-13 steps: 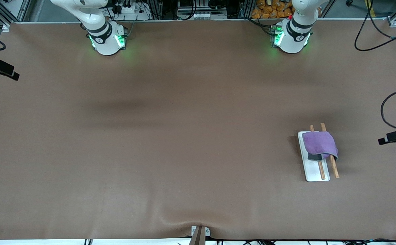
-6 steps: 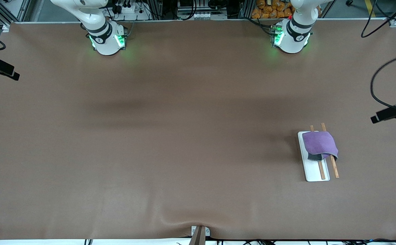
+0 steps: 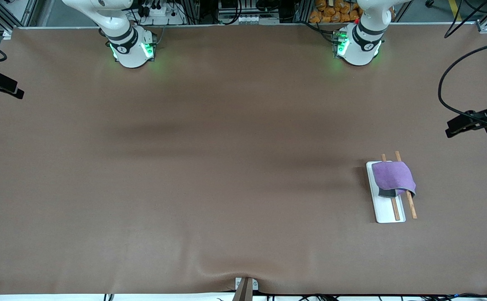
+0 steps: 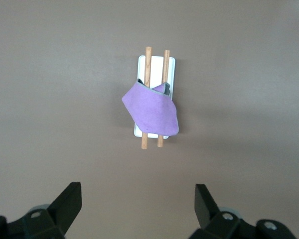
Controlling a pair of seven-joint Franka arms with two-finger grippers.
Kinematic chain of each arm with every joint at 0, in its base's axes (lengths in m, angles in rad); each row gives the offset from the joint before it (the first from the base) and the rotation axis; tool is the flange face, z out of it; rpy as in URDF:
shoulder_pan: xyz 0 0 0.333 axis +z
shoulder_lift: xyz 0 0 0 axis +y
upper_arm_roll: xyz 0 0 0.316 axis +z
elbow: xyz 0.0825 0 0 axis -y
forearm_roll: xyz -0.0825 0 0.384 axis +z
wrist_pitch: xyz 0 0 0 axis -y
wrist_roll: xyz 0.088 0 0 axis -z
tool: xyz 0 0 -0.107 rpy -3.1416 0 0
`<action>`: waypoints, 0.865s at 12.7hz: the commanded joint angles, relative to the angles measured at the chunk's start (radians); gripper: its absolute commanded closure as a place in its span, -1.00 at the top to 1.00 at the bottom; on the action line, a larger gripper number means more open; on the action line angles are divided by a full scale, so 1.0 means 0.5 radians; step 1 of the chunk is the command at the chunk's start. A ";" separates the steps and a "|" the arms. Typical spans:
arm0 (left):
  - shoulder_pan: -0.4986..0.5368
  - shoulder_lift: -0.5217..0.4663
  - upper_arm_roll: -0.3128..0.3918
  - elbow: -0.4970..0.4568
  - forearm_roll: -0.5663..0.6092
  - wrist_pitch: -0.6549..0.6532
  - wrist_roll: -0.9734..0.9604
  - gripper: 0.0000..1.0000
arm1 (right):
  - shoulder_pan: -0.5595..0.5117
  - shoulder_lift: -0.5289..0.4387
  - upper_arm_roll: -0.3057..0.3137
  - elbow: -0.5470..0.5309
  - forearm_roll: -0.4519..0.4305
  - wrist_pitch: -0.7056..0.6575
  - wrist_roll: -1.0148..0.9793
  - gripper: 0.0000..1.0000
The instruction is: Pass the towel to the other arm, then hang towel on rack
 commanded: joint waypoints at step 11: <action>-0.437 -0.287 0.408 -0.223 -0.081 -0.105 -0.151 1.00 | 0.004 -0.003 0.017 0.019 0.028 0.007 0.035 1.00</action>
